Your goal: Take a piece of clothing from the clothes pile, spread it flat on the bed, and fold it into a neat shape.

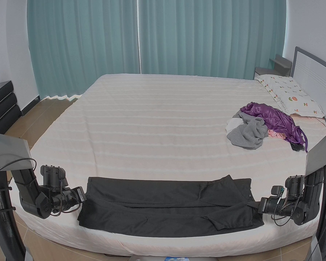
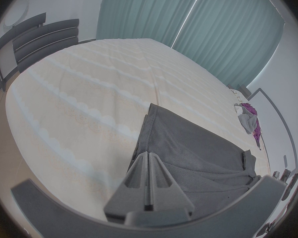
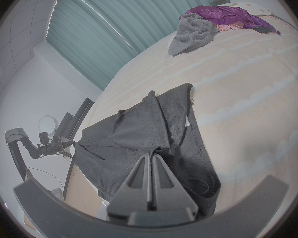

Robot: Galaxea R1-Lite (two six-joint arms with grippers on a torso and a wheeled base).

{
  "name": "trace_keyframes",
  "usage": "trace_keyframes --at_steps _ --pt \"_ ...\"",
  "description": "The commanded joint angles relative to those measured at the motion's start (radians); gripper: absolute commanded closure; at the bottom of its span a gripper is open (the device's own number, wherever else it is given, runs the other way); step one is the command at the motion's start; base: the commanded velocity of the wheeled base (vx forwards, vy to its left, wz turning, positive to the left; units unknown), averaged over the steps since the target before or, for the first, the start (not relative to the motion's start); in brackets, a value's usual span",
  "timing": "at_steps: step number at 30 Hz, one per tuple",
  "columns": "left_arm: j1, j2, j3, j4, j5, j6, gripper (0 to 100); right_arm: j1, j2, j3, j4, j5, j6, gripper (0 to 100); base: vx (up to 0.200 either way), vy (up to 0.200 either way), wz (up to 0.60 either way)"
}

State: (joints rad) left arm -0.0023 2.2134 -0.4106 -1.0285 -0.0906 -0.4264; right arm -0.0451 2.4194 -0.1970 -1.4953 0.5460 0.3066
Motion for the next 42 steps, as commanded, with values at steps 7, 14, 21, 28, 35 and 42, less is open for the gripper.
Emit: trace_keyframes --at_steps 7,14,21,28,35,42 --pt "0.021 0.012 -0.013 0.001 0.0 0.0 100 -0.006 0.007 -0.025 -0.036 -0.003 0.065 100 0.0 0.0 0.0" --pt "0.022 0.012 -0.011 -0.001 0.0 0.0 100 -0.006 0.01 -0.033 -0.037 -0.006 0.066 100 0.0 0.0 0.0" --pt "0.038 -0.001 -0.011 0.007 0.002 0.001 100 -0.004 0.018 -0.047 -0.059 -0.012 0.097 100 0.0 0.0 0.0" --pt "0.035 -0.014 -0.02 0.053 0.0 0.003 100 0.004 0.021 -0.05 -0.071 -0.017 0.129 100 0.0 0.0 0.0" --pt "0.035 0.029 -0.043 0.047 0.002 0.0 100 0.007 0.053 -0.084 -0.071 -0.038 0.131 100 0.0 0.0 0.0" --pt "0.035 0.065 -0.063 0.045 0.003 -0.005 100 0.022 0.079 -0.107 -0.071 -0.06 0.131 100 0.0 0.0 0.0"
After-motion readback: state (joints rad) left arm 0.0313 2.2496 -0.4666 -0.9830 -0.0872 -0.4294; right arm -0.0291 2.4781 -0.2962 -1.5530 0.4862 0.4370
